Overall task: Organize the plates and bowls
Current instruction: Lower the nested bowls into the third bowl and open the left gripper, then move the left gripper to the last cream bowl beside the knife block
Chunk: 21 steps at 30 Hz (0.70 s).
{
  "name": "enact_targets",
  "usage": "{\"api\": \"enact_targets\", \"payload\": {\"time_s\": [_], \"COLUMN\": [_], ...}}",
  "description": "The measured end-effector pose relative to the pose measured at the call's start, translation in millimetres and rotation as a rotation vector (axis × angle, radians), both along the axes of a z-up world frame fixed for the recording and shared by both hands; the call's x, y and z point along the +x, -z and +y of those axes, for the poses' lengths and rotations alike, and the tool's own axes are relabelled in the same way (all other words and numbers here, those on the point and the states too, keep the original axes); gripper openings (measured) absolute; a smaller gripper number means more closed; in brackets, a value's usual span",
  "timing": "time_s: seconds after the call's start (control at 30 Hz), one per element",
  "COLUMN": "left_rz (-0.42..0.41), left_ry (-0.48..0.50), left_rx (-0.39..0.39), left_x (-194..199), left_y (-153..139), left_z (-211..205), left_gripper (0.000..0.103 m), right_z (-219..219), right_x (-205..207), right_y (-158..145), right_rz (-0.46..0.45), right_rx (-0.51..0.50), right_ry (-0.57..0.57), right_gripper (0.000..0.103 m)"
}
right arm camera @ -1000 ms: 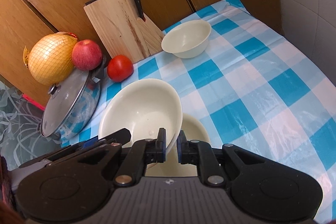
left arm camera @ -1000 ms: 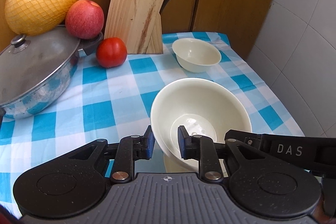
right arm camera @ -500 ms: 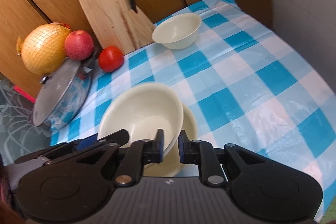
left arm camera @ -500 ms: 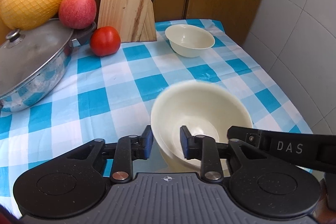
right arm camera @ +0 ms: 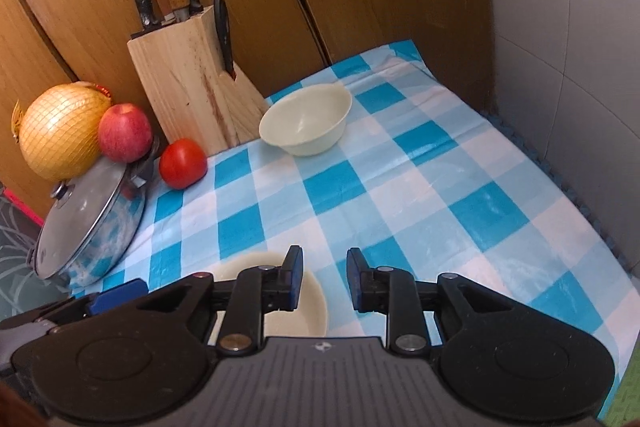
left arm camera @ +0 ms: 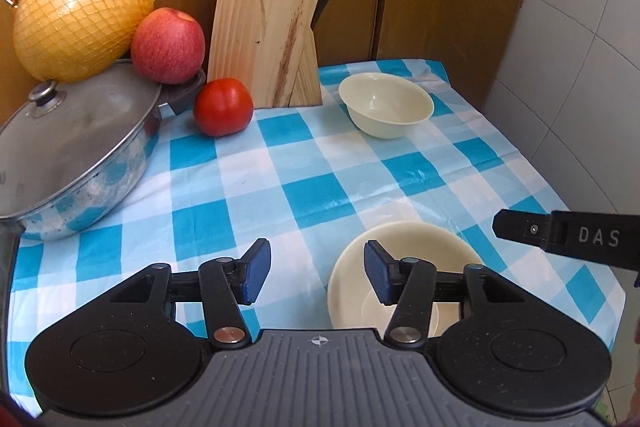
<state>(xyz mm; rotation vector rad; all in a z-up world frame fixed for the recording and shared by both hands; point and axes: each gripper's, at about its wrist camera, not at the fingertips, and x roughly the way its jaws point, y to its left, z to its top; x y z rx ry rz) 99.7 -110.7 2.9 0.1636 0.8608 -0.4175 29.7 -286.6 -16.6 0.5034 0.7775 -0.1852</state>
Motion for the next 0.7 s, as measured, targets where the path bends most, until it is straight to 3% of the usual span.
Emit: {"api": "enact_targets", "payload": {"time_s": [0.5, 0.7], "left_rz": [0.019, 0.077], "left_ry": [-0.040, -0.053], "left_rx": [-0.005, -0.029], "left_x": [54, 87], "left_y": [0, 8], "left_z": [-23, -42], "left_gripper": [0.065, 0.065], "right_z": [-23, -42], "right_x": [55, 80], "right_y": [2, 12], "right_rz": [-0.021, -0.011], "right_rx": [-0.006, 0.009], "right_ry": [-0.003, 0.039], "right_gripper": [0.026, 0.026]}}
